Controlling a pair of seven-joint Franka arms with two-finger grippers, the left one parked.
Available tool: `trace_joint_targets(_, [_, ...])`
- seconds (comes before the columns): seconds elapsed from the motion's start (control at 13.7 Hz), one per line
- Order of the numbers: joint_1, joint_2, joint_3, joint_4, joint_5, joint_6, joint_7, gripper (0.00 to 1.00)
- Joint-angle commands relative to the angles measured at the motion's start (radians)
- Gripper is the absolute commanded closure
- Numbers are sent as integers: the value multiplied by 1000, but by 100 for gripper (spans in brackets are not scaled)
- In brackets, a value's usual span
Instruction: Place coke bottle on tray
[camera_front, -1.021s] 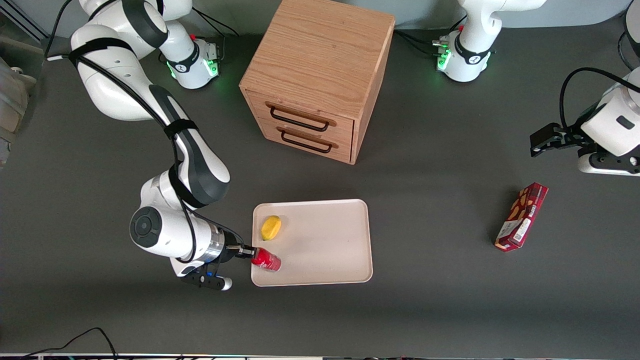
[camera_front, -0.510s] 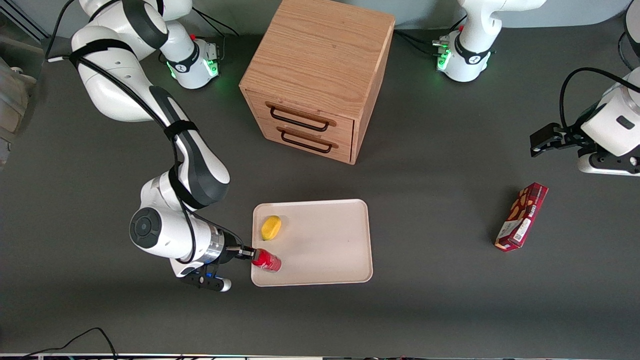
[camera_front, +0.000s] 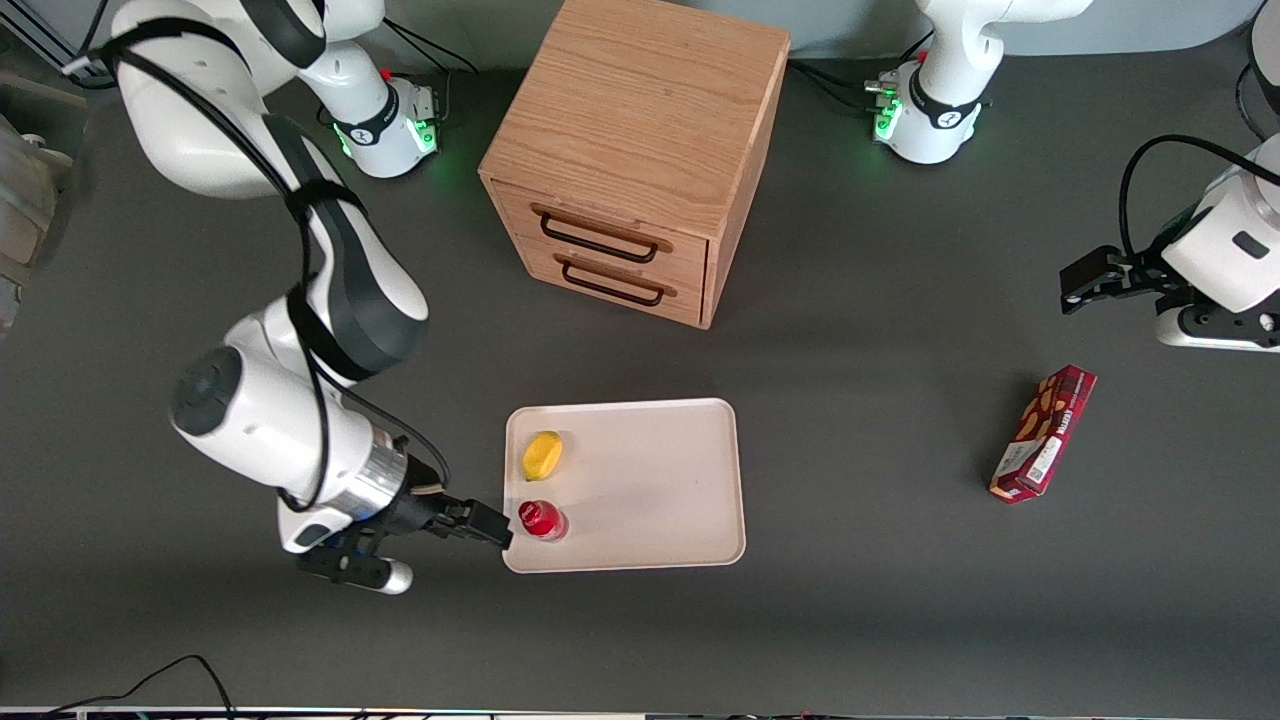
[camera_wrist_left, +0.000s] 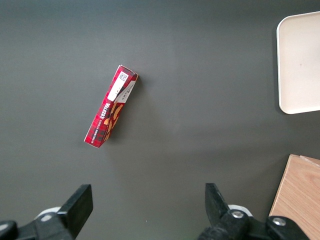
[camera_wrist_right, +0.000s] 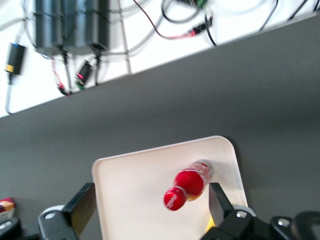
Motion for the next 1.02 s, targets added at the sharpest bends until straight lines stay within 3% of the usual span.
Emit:
trace_joint_targets(0.0, [-15, -163, -13, -43, -14, -129, 19, 0])
trace_joint_targets(0.22, [-63, -296, -13, -64, -44, -368, 1, 0])
trace_joint_targets(0.36, [-115, -390, -12, -133, -80, -454, -109, 0])
trace_joint_targets(0.73, [-245, -692, -7, -460, -81, -458, -272, 0])
trace_joint_targets(0.95, [-270, -786, -7, -543, -74, -461, -281, 0])
